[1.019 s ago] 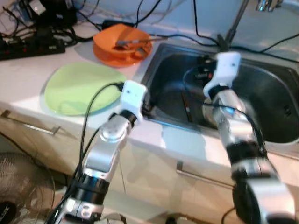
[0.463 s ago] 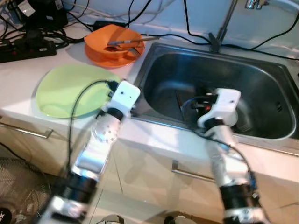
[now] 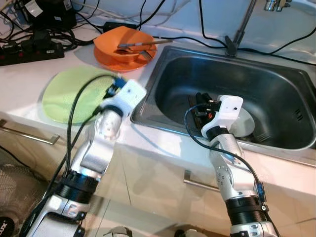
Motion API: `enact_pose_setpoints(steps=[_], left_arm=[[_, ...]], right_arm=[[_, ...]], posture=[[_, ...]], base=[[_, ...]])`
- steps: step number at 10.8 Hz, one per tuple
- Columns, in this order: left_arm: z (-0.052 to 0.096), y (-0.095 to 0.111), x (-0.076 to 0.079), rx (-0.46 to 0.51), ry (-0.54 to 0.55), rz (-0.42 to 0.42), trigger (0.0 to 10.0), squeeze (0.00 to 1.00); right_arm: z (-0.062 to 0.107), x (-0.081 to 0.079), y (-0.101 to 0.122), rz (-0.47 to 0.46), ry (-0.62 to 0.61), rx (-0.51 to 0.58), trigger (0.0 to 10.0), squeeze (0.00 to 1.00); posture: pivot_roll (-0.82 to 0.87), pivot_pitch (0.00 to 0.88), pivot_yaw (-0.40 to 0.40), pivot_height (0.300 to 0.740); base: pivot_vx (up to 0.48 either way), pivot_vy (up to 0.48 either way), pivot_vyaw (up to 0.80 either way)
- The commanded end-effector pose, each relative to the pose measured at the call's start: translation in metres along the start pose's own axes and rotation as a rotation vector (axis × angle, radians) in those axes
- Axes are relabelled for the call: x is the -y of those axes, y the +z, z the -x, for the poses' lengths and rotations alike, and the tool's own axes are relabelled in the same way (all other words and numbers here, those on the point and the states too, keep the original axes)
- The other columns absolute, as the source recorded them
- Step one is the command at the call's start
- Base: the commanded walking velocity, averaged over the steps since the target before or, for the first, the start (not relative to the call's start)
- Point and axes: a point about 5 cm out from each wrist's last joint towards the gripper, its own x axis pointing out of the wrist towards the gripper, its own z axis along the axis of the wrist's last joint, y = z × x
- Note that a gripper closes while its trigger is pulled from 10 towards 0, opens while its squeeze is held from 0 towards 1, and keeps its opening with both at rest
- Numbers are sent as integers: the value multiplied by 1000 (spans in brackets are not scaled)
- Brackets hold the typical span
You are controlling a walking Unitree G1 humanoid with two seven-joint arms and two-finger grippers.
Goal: Kitchen organization
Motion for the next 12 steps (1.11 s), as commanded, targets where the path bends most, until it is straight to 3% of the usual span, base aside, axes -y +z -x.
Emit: enact_pose_setpoints(steps=[1, 2, 3, 7, 8, 10, 12], left_arm=[[-1, 14, 3, 32, -69, 52, 10000, 0], [-2, 22, 2, 51, -93, 53, 10000, 867], [-7, 27, -3, 49, -97, 35, 10000, 1000], [-23, 29, -6, -41, -152, -74, 10000, 1000], [-23, 26, -4, -68, -172, -75, 10000, 0], [-24, 18, -2, -132, -200, -38, 10000, 0], [-23, 14, -6, -168, -190, -81, 10000, 0]], right_arm=[[1, -2, 0, -9, 1, -10, 10000, 0], [0, -3, 0, -11, 3, -12, 10000, 0], [-1, -3, 0, -11, 6, -15, 10000, 0], [-3, -2, -2, -19, 6, -38, 10000, 0], [-4, -3, -2, -22, 9, -42, 10000, 0], [-4, -4, -3, -25, 24, -57, 10000, 0], [-4, -5, -3, -30, 30, -63, 10000, 0]], posture=[[53, 27, -33, 740], [57, 30, -33, 740], [58, 37, -32, 740], [58, 57, -34, 740], [61, 62, -36, 740], [68, 68, -41, 740], [71, 71, -42, 740]], base=[[0, 0, 0], [0, 0, 0], [0, 0, 0], [0, 0, 0], [0, 0, 0], [0, 0, 0], [0, 0, 0]])
